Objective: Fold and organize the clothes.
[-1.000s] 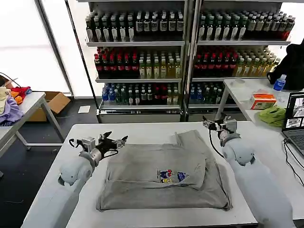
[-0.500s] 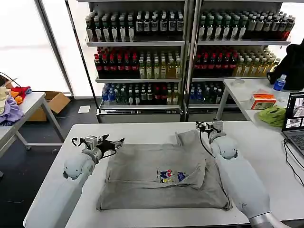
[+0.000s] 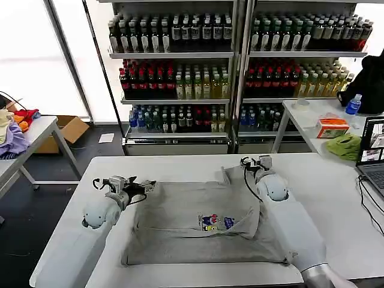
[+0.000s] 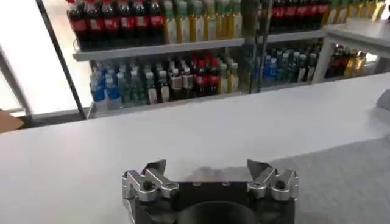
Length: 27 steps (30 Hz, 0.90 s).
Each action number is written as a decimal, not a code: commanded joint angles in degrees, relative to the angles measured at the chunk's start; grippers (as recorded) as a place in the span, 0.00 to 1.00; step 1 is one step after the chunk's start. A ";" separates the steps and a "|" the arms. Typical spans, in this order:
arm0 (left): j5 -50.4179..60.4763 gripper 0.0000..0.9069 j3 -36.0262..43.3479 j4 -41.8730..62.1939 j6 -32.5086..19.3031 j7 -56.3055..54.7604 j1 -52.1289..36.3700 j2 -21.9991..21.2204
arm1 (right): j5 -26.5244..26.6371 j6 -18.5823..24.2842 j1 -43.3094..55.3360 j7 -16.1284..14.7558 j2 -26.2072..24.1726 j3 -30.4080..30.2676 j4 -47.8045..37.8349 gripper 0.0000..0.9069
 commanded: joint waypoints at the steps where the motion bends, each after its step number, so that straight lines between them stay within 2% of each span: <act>1: 0.41 1.00 0.20 1.30 0.05 0.00 -0.04 -0.47 | -0.48 0.51 0.01 0.06 1.36 -0.06 -3.27 1.00; 21: 0.63 1.00 0.52 2.45 0.03 -0.02 -0.53 -0.48 | -0.67 0.71 -0.66 -0.04 2.11 -0.30 -4.02 1.00; 22: 0.78 0.97 0.57 2.46 0.04 -0.01 -0.42 -0.48 | -0.66 0.66 -0.88 0.01 2.25 -0.28 -3.98 1.00; 23: 0.93 0.79 0.61 2.37 0.04 0.00 -0.18 -0.48 | -0.68 0.63 -1.15 0.06 2.40 -0.22 -3.86 1.00; 24: 0.98 0.48 0.62 2.33 0.03 0.00 -0.10 -0.50 | -0.68 0.61 -1.28 0.07 2.46 -0.14 -3.75 1.00; 26: 1.24 0.16 0.63 2.09 0.03 0.08 0.34 -0.59 | -0.58 0.52 -2.03 0.16 2.65 0.22 -3.20 0.94; 27: 1.27 0.01 0.63 2.06 0.02 0.08 0.41 -0.61 | -0.58 0.54 -2.28 0.19 2.70 0.33 -3.02 0.86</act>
